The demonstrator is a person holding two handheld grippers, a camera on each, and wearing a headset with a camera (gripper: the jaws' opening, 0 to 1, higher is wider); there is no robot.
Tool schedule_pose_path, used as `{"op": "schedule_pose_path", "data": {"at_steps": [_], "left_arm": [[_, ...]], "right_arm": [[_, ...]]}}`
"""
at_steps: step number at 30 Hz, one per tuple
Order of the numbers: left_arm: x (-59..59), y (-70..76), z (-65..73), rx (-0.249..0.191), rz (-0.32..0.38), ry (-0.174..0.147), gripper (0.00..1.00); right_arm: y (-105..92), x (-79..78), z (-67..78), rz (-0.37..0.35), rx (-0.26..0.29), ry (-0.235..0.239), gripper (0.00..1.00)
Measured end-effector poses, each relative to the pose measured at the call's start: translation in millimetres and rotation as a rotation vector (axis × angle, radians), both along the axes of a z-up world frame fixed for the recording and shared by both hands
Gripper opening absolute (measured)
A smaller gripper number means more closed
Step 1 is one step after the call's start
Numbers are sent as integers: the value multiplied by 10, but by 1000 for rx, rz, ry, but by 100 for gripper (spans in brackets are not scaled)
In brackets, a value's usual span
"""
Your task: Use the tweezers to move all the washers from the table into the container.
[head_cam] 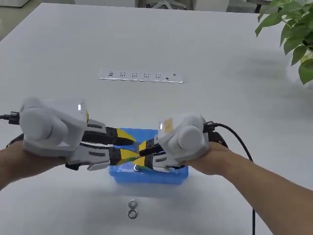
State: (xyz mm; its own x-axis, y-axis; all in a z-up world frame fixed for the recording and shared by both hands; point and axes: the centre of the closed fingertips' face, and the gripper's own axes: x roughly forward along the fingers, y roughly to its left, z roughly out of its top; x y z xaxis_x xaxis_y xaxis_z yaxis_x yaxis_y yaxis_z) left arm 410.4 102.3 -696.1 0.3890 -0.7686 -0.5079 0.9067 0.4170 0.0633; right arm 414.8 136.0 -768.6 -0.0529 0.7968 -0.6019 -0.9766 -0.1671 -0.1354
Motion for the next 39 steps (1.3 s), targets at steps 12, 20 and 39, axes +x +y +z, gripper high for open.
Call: {"op": "schedule_pose_path", "data": {"at_steps": [12,20,39], "left_arm": [[36,-29,-32,22,-60,-13,7],[65,-34,-28,38,-77,-38,6],[70,-10,79,43,-78,-49,5]], "right_arm": [[-8,-1,0,19,-2,-5,10],[-6,13,2,15,-4,-7,10],[-22,28,118,-25,13,-18,16]]}}
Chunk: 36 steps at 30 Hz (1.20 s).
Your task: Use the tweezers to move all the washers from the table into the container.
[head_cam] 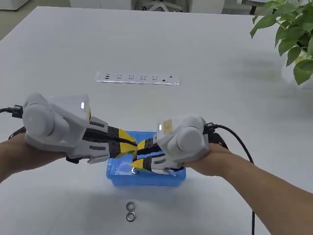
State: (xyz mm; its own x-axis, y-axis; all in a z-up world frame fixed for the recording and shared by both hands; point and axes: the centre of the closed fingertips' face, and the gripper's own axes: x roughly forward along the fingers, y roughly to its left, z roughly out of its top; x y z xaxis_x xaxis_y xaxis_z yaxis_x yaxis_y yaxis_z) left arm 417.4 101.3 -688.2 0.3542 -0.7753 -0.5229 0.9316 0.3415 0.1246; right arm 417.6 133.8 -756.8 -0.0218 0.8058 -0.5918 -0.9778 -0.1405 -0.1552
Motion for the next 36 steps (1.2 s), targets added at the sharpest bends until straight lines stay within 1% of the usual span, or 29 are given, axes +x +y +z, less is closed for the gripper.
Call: {"op": "schedule_pose_path", "data": {"at_steps": [4,7,10,12,20,27,32,34,36], "left_arm": [[-19,-2,33,-3,0,-1,5],[-33,1,49,-6,2,1,5],[-47,8,60,-4,4,1,5],[-57,11,74,-4,7,-1,5],[-108,24,127,-5,13,-3,5],[-165,37,191,-2,14,-10,5],[-199,42,230,-2,17,-15,5],[-209,44,234,-1,17,-15,5],[-223,44,240,1,17,-15,5]], "right_arm": [[-21,-1,43,-16,5,1,18],[-43,-14,82,-35,12,15,22],[-72,-25,90,-44,9,13,23],[-97,-23,104,-62,10,20,25],[-178,-50,217,-97,29,13,31],[-291,-78,286,-136,38,12,37],[-408,-122,312,-178,39,19,42],[-450,-146,326,-192,44,14,43],[-479,-172,337,-202,51,21,44]]}}
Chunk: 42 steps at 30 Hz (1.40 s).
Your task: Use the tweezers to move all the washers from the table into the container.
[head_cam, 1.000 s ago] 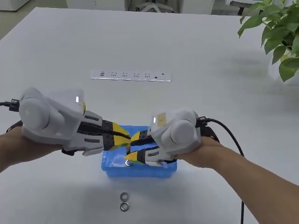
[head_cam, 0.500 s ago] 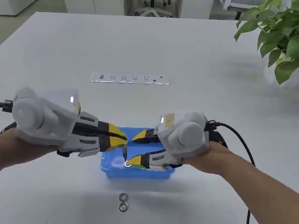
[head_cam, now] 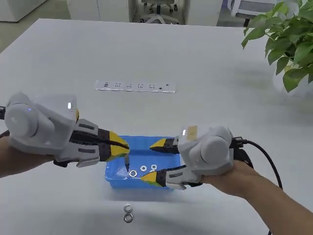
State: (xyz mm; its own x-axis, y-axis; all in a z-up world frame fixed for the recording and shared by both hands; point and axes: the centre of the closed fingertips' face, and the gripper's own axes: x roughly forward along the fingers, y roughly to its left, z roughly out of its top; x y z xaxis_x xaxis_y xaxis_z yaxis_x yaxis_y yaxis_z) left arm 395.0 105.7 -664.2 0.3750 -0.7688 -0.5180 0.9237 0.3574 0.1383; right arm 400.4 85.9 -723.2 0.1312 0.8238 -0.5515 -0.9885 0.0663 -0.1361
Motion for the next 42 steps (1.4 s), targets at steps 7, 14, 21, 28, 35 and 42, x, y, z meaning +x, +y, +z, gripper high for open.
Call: {"op": "schedule_pose_path", "data": {"at_steps": [7,14,21,28,35,42], "left_arm": [[-65,-13,45,-4,0,2,5],[-132,-6,79,-3,-1,6,5],[-206,-7,134,-3,-3,0,5],[-240,12,193,-8,8,-10,5],[-300,2,239,-10,9,-16,5],[-375,-9,255,-14,2,-14,5]], "right_arm": [[-203,-26,12,-78,2,16,52],[-379,-56,12,-143,11,40,59],[-511,-91,0,-188,29,67,66],[-589,-145,18,-207,44,90,75],[-596,-189,34,-222,64,107,85],[-604,-215,42,-241,82,112,96]]}}
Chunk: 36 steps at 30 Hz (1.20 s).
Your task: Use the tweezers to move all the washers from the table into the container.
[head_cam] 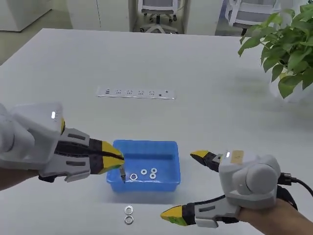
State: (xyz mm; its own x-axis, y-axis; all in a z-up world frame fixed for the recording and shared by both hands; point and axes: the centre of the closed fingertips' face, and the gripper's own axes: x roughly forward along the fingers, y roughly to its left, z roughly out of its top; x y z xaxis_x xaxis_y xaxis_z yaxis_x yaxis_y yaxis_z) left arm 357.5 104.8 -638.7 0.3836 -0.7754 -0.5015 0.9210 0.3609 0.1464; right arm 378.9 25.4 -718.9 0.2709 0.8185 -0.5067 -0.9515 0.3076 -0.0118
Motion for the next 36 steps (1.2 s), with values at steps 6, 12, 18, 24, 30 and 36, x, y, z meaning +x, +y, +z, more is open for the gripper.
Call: {"op": "schedule_pose_path", "data": {"at_steps": [6,12,18,24,30,36], "left_arm": [[-70,-26,-29,-1,-10,2,5],[-136,-72,-95,-1,-25,9,5],[-196,-104,-174,1,-34,23,5],[-265,-144,-259,-1,-45,44,5],[-306,-181,-325,-1,-54,59,5],[-347,-215,-402,0,-63,80,5]], "right_arm": [[-16,-7,-5,-10,-4,-1,100],[-19,-14,2,-10,-1,1,100],[-25,-44,-28,-5,-12,3,100],[-39,-69,-61,-3,-21,8,100],[-49,-82,-91,1,-31,10,100],[-53,-100,-107,4,-38,11,100]]}}
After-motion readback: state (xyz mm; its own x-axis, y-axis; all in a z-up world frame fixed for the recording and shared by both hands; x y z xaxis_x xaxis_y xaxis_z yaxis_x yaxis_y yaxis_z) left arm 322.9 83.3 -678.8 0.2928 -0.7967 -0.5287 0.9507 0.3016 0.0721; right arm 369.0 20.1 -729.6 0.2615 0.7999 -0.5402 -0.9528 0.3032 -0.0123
